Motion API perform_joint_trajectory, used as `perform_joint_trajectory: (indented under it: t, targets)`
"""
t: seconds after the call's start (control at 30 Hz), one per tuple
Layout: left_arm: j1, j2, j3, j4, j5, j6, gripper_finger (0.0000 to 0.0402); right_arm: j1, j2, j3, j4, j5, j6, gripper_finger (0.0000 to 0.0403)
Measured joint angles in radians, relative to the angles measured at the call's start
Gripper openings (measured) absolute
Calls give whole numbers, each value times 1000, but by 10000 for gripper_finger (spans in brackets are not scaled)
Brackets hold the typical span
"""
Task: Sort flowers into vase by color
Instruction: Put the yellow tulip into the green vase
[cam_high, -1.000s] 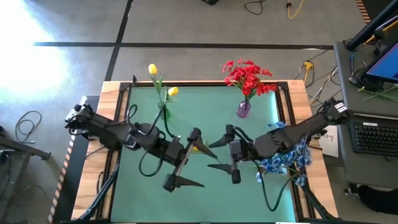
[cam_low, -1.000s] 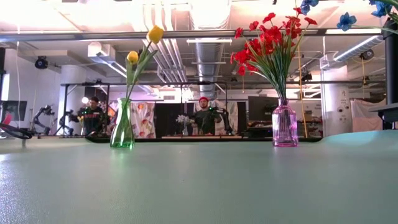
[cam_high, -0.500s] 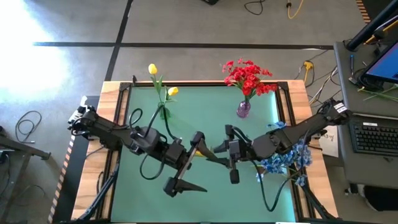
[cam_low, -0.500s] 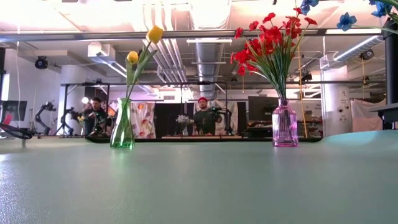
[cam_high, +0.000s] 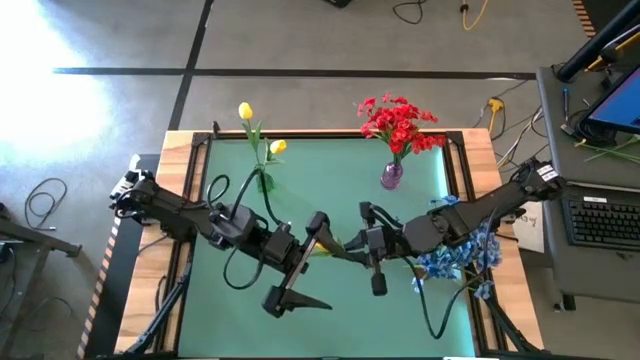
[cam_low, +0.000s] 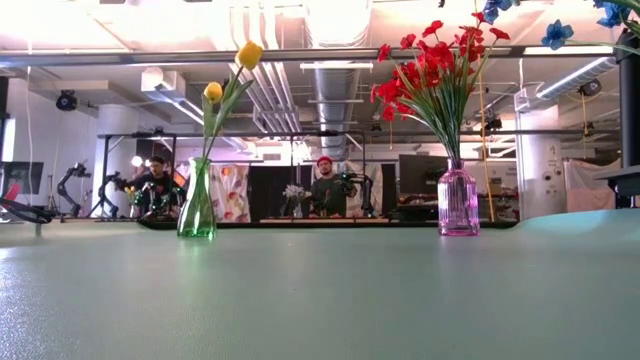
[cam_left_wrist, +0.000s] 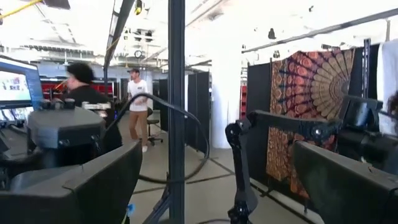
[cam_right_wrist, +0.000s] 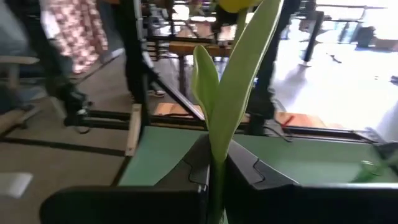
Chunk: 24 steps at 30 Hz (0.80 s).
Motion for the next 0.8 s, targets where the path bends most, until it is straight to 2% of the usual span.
perform_joint_trajectory:
  t: [0.1, 0.3, 0.43, 0.63, 0.8]
  targets:
    - [4, -8, 0, -38, 3, 17, 398, 0, 0, 0, -2, -47, 2, 13]
    - [14, -23, 0, -29, -2, 16, 398, -2, -1, 1, -13, -47, 17, 13]
    - [15, -24, 0, 19, -5, -17, 398, -2, -1, 2, -17, -8, 13, 13]
    - [16, -38, 6, 91, -16, -46, 398, -1, 3, -4, -52, -4, 0, 12]
    - [16, -38, 4, 72, -16, -47, 398, -4, 1, -3, -42, 14, 0, 12]
